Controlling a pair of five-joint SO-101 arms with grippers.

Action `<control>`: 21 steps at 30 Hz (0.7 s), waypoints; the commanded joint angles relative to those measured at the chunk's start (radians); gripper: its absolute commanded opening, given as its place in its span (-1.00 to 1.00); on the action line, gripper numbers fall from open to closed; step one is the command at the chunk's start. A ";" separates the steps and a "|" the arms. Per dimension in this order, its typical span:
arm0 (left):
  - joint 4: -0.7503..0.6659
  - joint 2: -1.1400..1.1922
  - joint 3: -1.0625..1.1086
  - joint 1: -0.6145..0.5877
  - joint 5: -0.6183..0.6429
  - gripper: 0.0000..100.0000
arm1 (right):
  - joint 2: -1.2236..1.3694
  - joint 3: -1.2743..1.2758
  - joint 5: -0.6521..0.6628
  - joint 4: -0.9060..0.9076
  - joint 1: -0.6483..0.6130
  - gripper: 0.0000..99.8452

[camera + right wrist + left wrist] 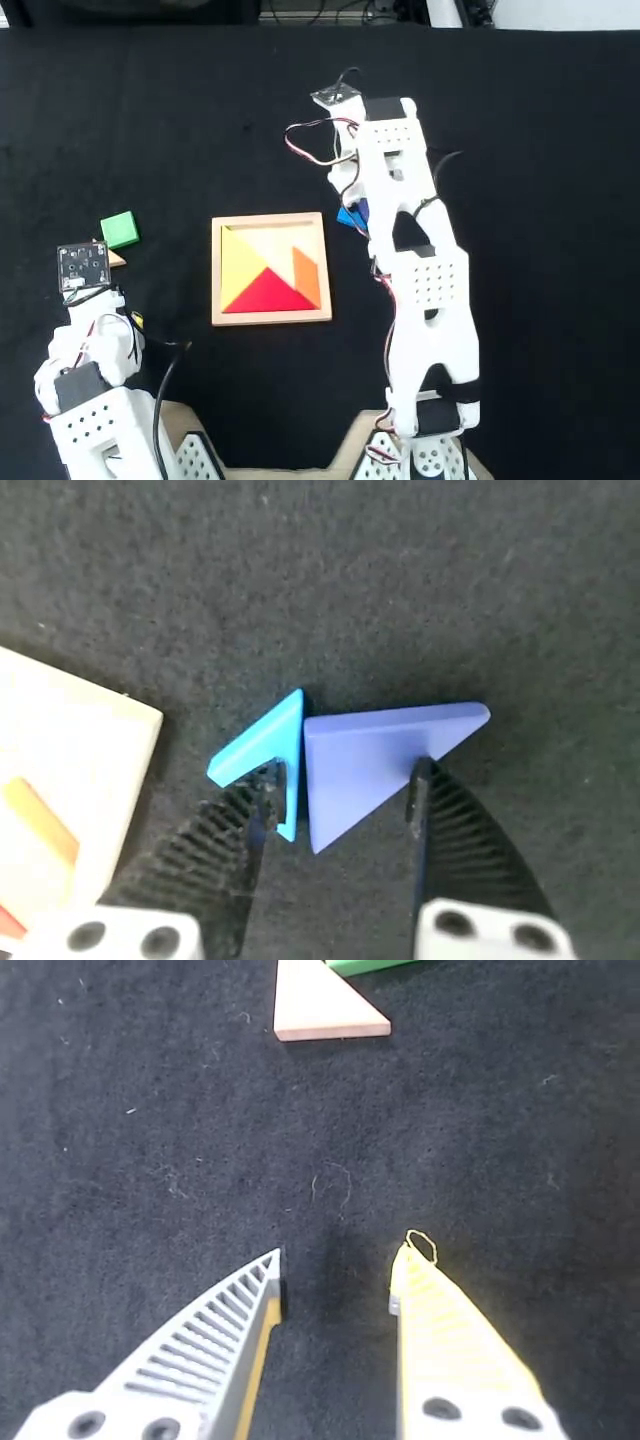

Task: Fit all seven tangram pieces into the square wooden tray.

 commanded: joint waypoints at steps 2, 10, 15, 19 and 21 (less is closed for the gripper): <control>-0.009 -0.006 -0.005 0.004 -0.005 -0.64 | 0.041 0.021 0.000 0.025 0.054 -0.59; -0.009 -0.006 -0.005 0.004 -0.005 -0.64 | 0.074 -0.022 0.000 0.023 0.055 -0.59; -0.009 -0.006 -0.005 0.004 -0.005 -0.64 | 0.074 -0.102 0.012 0.089 0.055 -0.74; -0.009 -0.006 -0.005 0.004 -0.005 -0.64 | 0.074 -0.159 0.035 0.147 0.057 -0.80; -0.009 -0.006 -0.005 0.004 -0.005 -0.64 | 0.071 -0.157 0.035 0.150 0.058 -0.80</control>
